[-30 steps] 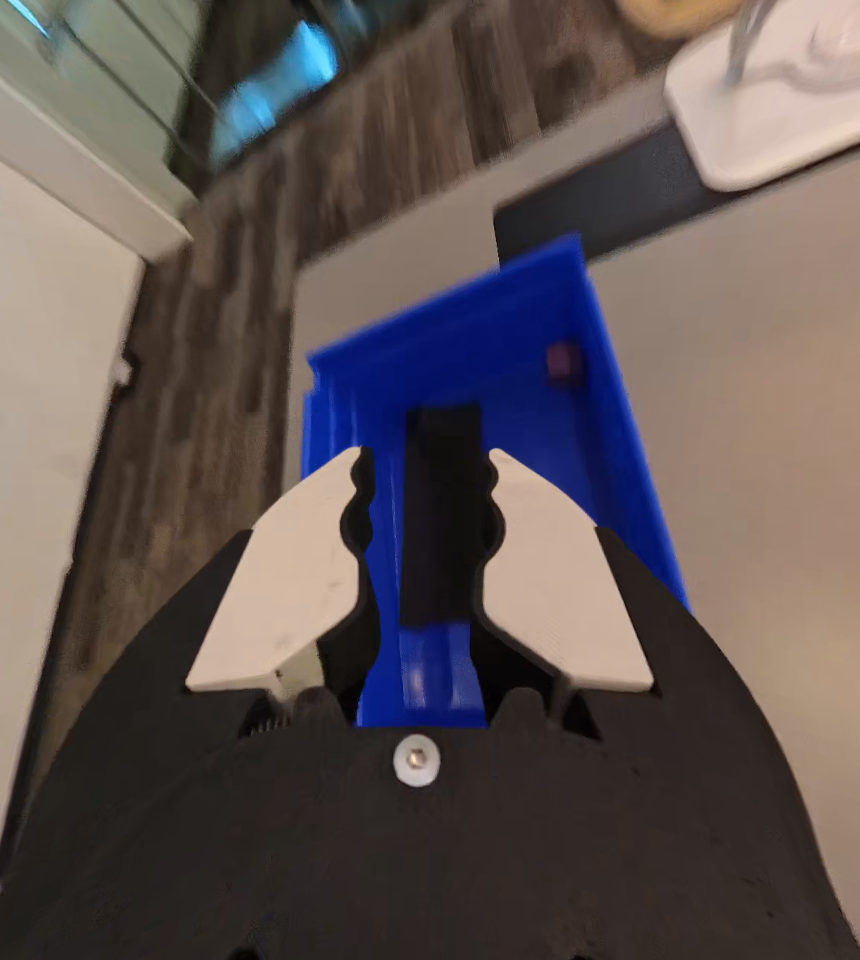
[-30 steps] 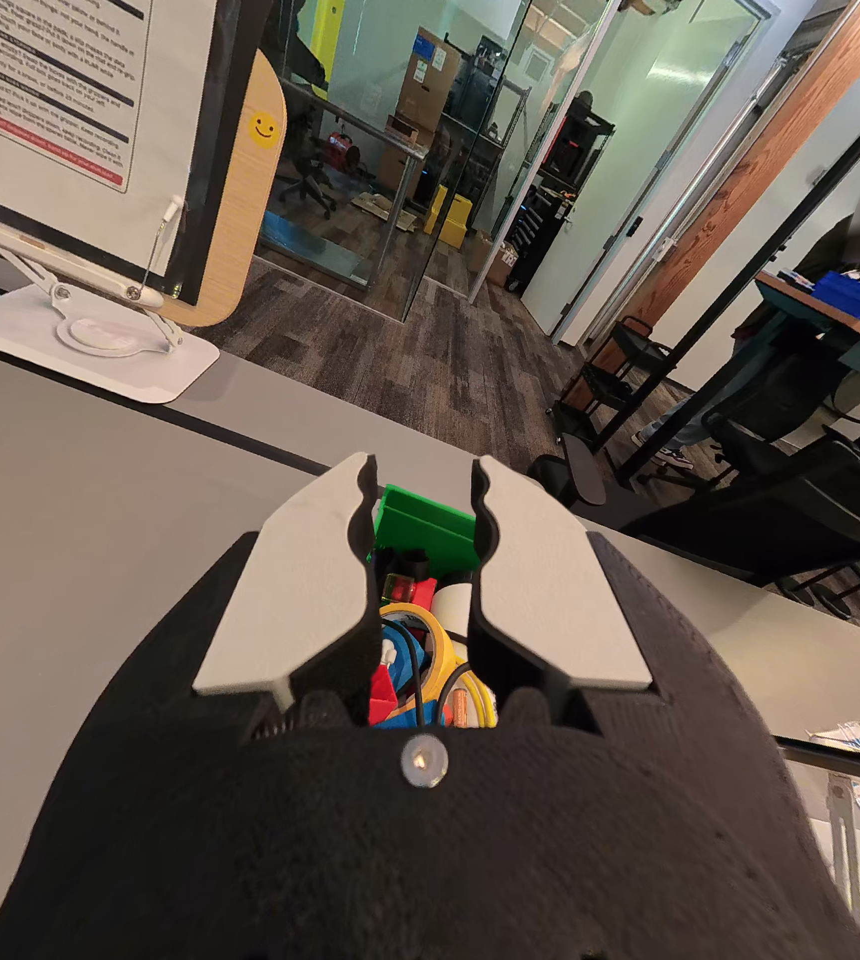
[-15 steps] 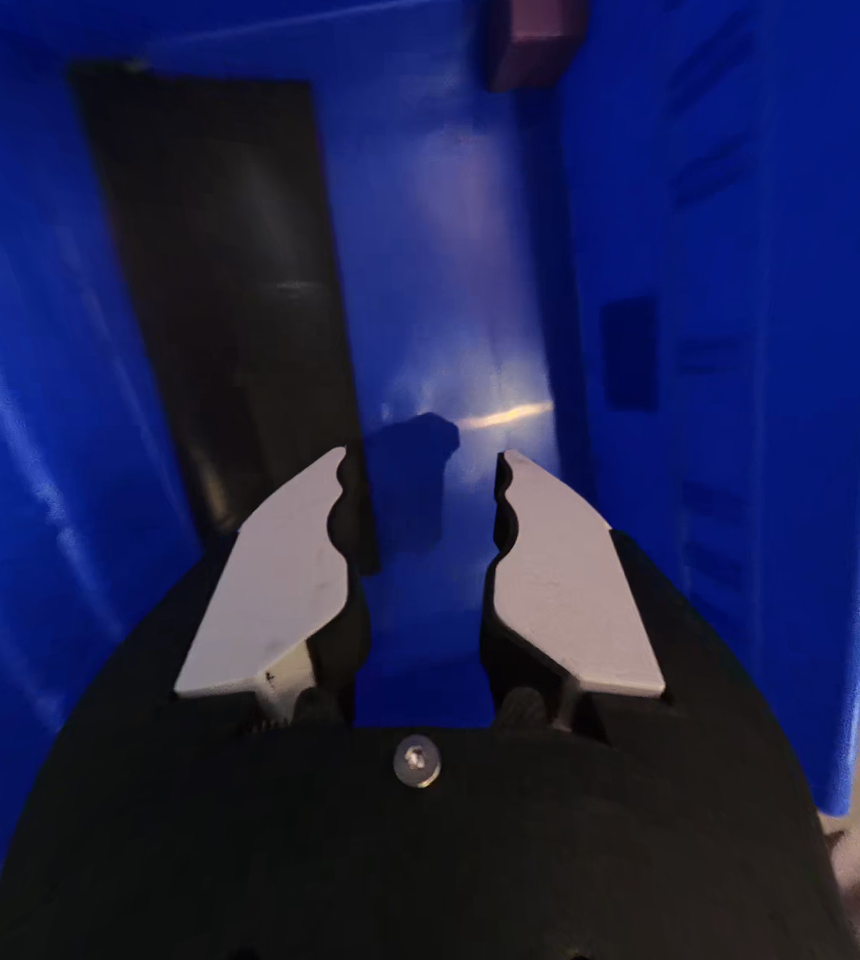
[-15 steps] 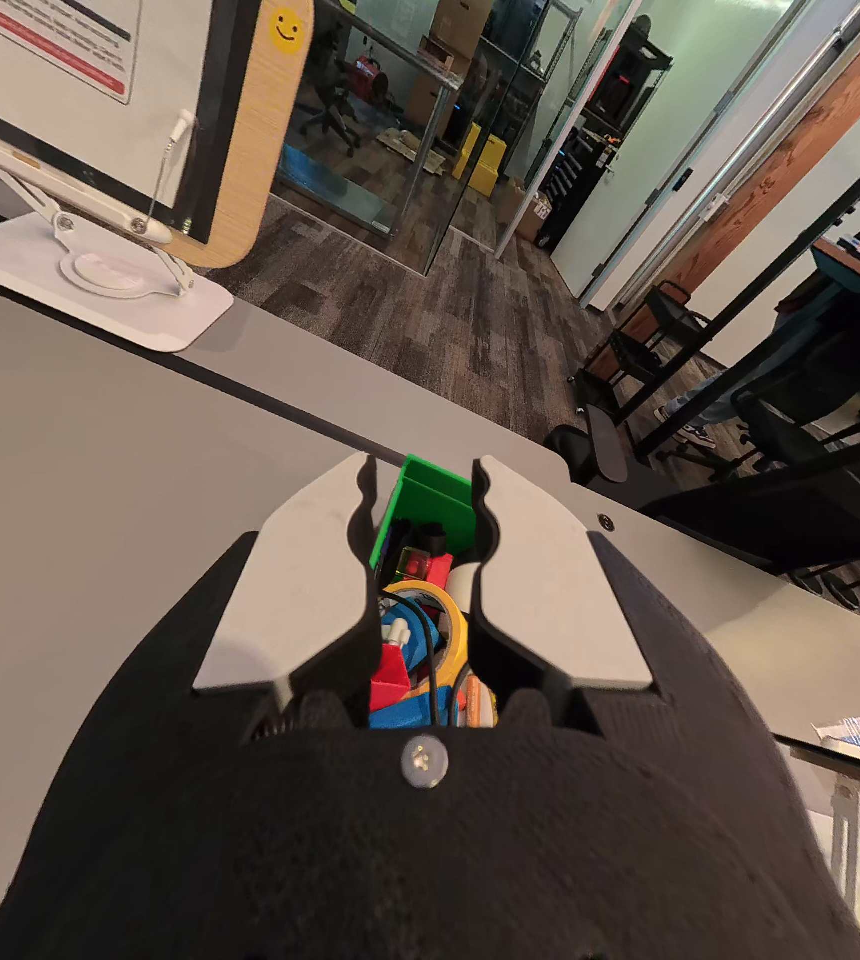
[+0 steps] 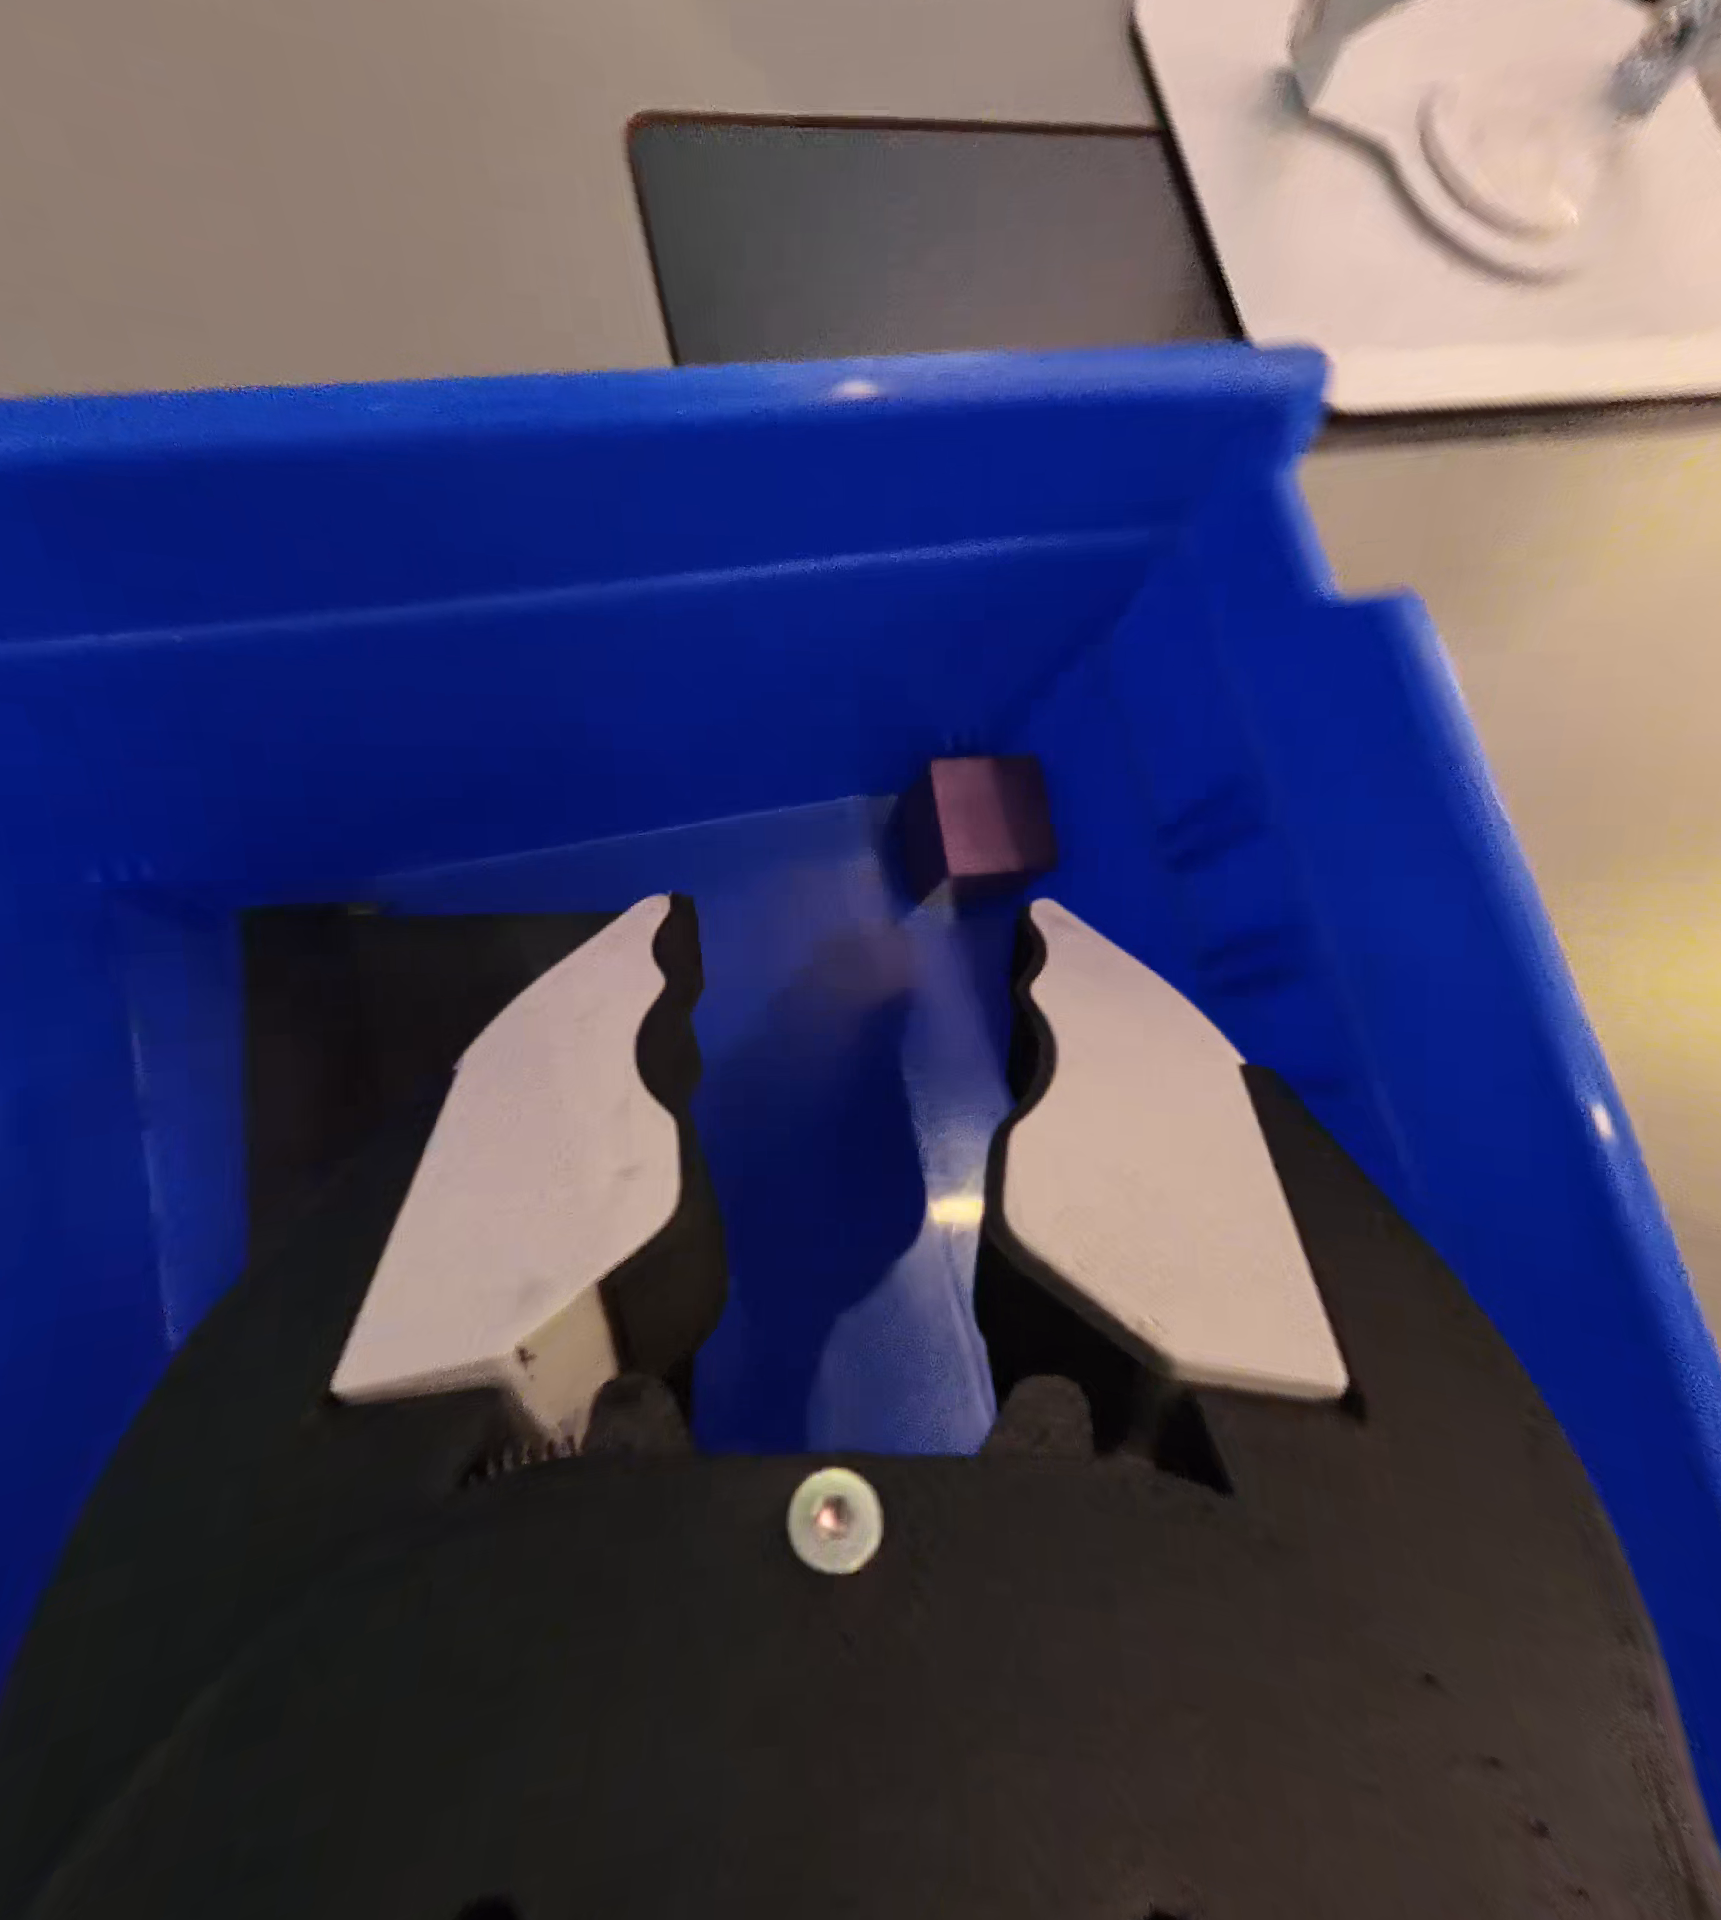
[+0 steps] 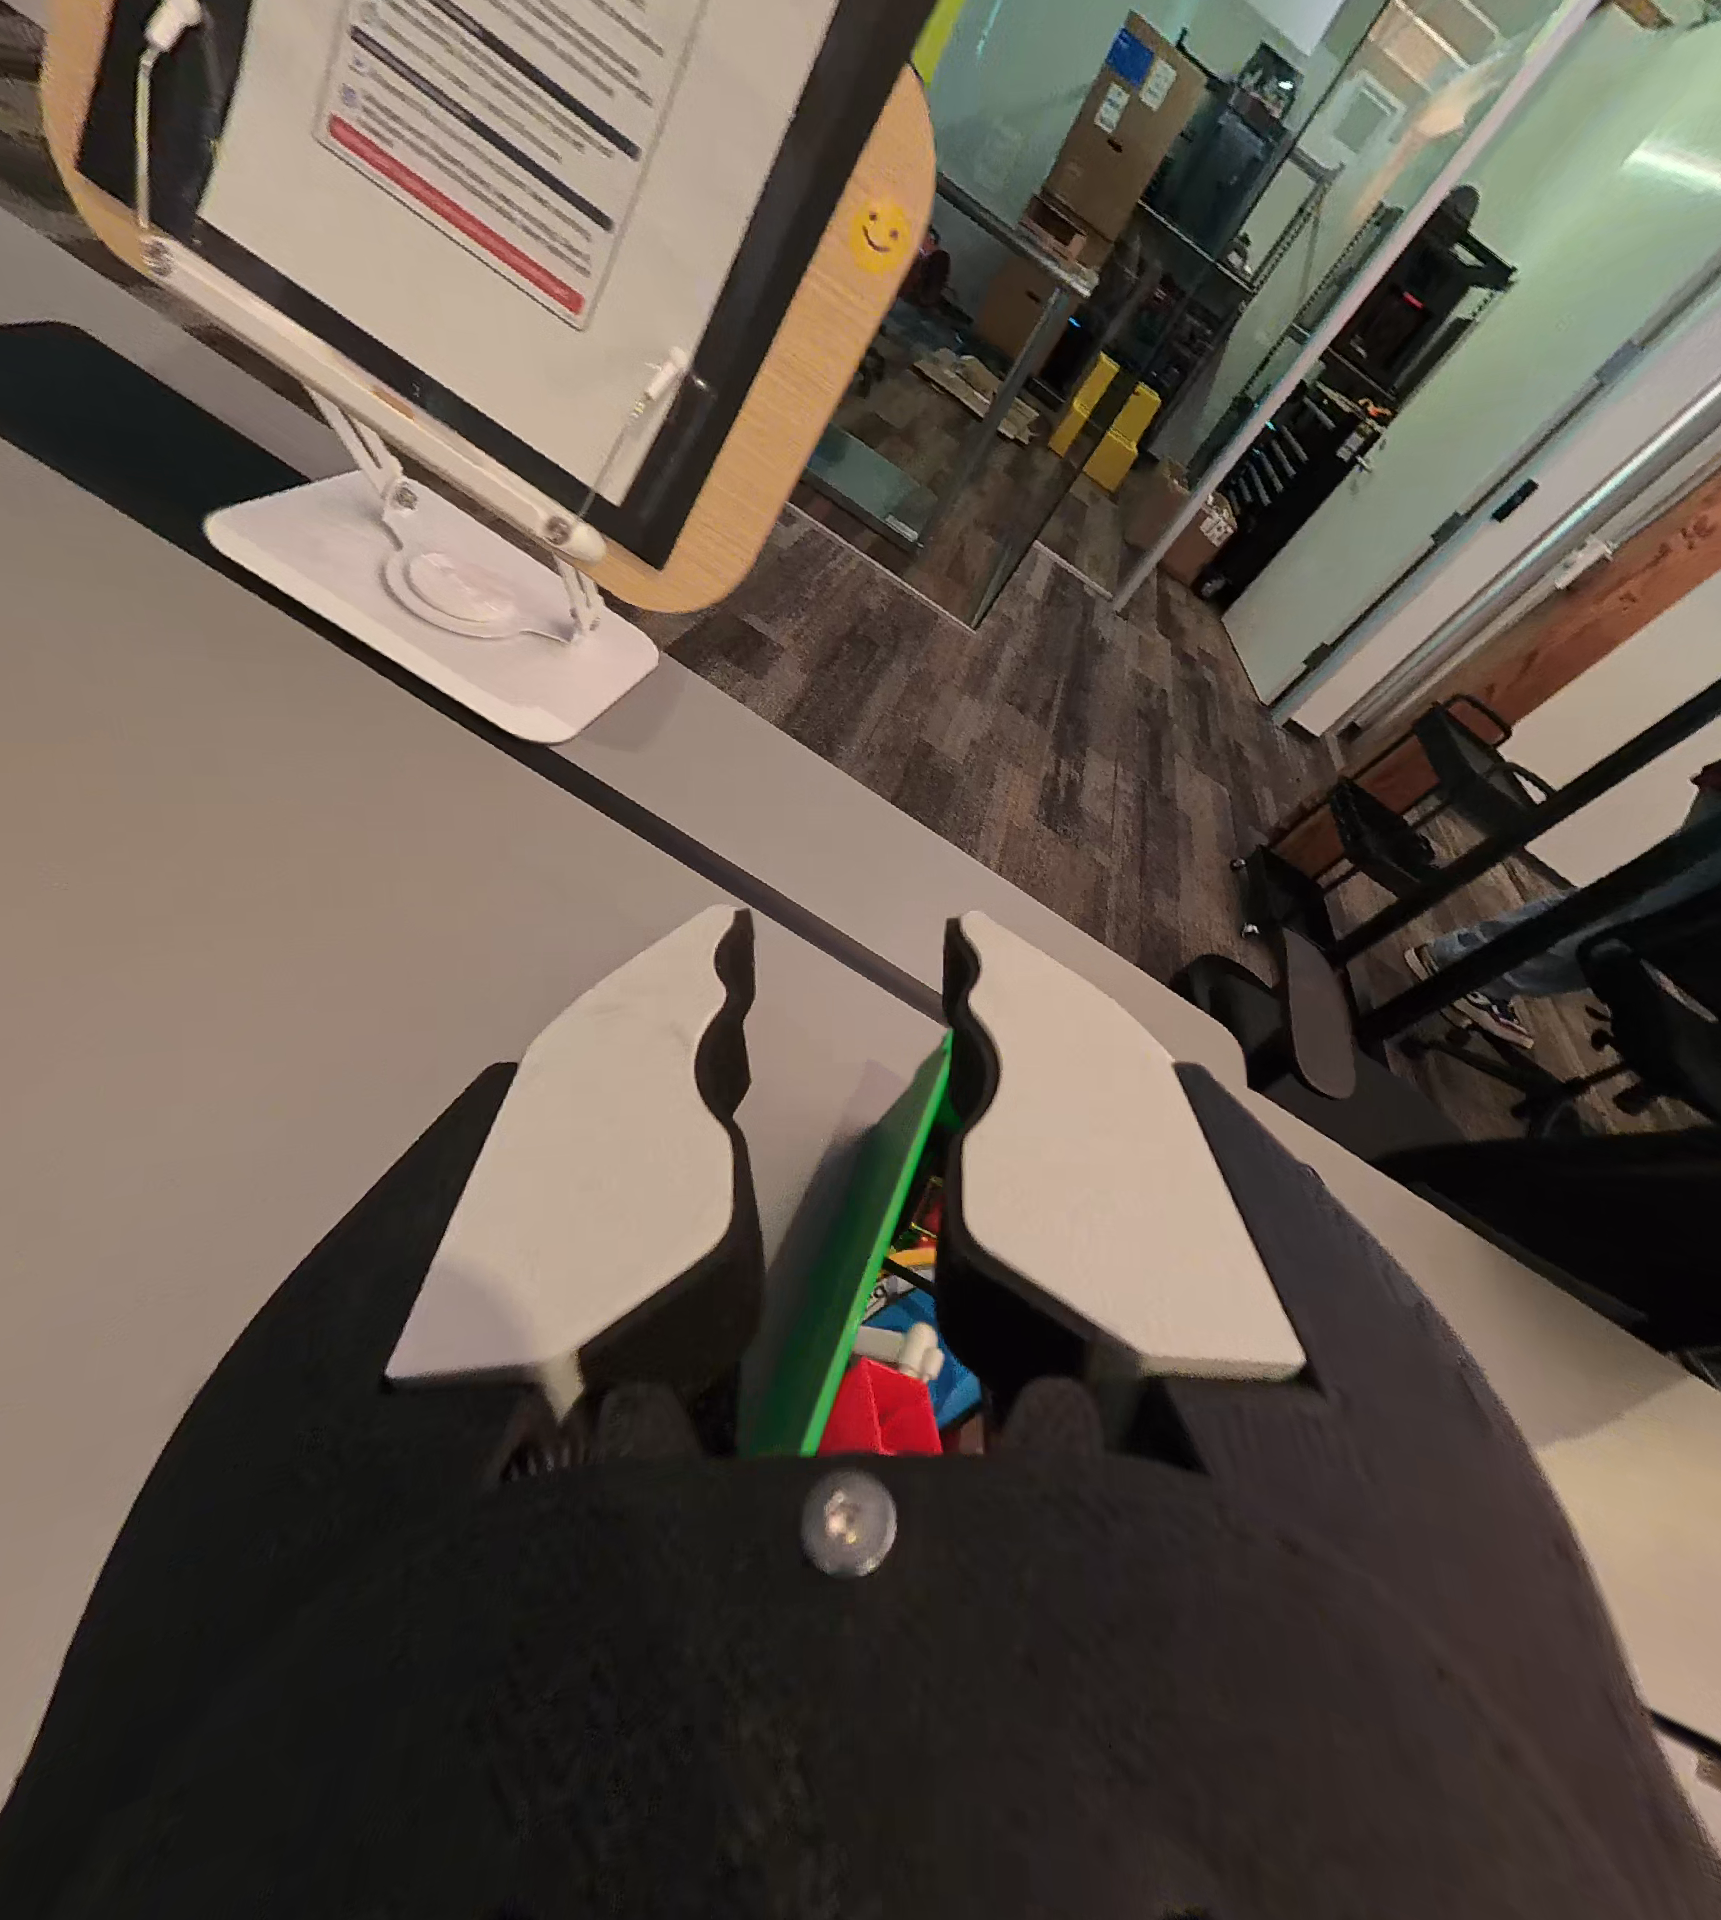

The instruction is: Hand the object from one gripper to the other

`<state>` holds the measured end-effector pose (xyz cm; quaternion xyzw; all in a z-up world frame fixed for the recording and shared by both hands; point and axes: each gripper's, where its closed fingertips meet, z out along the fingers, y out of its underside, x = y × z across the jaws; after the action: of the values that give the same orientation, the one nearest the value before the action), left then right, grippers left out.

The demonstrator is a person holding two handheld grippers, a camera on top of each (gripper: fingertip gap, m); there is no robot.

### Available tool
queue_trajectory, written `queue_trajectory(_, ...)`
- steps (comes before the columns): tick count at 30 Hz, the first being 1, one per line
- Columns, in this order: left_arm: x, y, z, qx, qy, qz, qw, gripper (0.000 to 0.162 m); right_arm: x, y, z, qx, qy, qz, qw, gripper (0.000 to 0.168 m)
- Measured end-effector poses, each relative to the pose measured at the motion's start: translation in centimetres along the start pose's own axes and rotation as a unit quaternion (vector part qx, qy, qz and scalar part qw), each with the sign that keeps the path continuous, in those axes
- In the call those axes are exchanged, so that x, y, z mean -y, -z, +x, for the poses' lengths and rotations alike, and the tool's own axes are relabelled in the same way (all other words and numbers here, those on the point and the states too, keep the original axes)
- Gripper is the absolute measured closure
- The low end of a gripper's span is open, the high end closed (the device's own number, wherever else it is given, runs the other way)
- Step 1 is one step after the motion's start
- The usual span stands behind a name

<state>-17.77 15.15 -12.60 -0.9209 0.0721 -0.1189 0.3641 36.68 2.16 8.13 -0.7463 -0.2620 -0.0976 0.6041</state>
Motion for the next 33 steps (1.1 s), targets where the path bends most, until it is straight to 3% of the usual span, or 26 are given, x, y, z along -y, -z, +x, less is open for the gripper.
queue_trajectory(4, 0.7, -0.7, -0.1, -0.037, 0.085, -0.034, 0.995, 0.096, 1.4, -0.1, -1.7, 0.010, 0.017, 0.012, 1.000, 0.133)
queue_trajectory(12, -0.1, -3.2, 0.1, -0.019, 0.096, -0.078, 0.992, 0.094, 3.3, -0.3, -4.5, 0.018, 0.063, 0.011, 0.998, 0.133)
queue_trajectory(20, -1.0, -2.0, -0.8, -0.027, 0.118, -0.088, 0.989, 0.104, 2.9, 0.0, -5.0, 0.022, 0.090, -0.003, 0.996, 0.133)
queue_trajectory(22, -1.2, -1.1, -2.0, -0.010, 0.122, -0.083, 0.989, 0.112, 2.9, 0.2, -4.9, 0.023, 0.092, -0.001, 0.996, 0.133)
queue_trajectory(27, 0.6, 0.3, -1.5, -0.028, 0.088, -0.049, 0.994, 0.110, 2.9, 0.2, -5.0, 0.032, 0.091, 0.004, 0.995, 0.133)
queue_trajectory(33, -0.6, -1.3, -0.5, -0.010, -0.080, -0.092, 0.993, 0.110, 2.2, 0.4, -4.8, 0.039, 0.105, -0.006, 0.994, 0.132)
